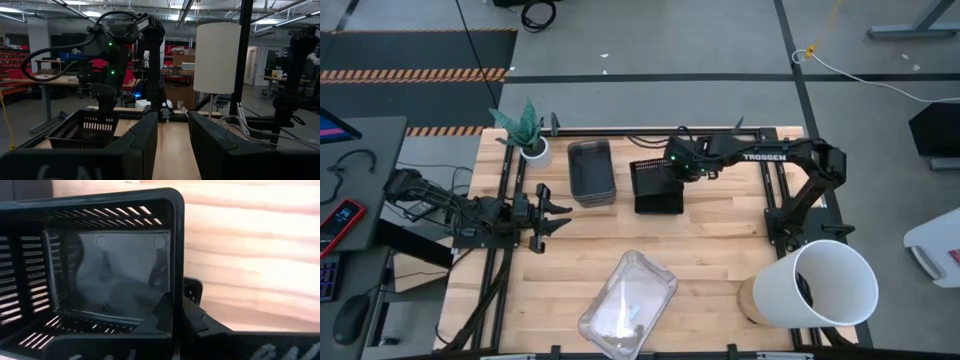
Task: Stack baskets by color
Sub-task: Stack the top black bin on top of the bottom black bin
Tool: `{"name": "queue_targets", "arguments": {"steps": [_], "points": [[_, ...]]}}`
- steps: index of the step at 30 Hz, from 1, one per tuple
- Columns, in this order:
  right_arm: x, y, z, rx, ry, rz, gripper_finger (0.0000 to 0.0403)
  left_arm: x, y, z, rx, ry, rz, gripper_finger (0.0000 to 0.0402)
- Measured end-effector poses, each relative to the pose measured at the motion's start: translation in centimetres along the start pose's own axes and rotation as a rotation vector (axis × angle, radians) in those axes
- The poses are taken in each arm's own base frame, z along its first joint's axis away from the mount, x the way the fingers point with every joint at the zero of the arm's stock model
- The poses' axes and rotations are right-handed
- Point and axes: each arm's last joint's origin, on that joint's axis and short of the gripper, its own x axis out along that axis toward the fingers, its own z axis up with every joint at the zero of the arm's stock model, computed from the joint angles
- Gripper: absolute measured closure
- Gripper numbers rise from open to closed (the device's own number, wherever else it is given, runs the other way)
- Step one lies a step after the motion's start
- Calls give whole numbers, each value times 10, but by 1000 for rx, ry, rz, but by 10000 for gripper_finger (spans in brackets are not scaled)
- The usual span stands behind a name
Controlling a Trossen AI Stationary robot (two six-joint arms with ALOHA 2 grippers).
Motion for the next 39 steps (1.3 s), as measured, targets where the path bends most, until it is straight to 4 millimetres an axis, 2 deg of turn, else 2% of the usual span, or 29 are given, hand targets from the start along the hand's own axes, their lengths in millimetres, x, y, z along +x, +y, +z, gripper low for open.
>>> {"name": "queue_targets", "arguments": {"steps": [10,19,23,29,35,39], "points": [[0,5,-20,107,1,-14,396,0,0,0,-1,0,0,285],[27,-11,-45,139,77,-40,396,0,0,0,-1,0,0,285],[31,-16,-47,145,83,-56,393,0,0,0,-1,0,0,285],[32,-15,-45,98,47,-46,355,0,0,0,-1,-1,0,285],[33,-15,-32,38,67,9,303,0,0,0,0,0,0,285],[26,-11,-25,-38,93,29,274,0,0,0,-1,-1,0,285]]}}
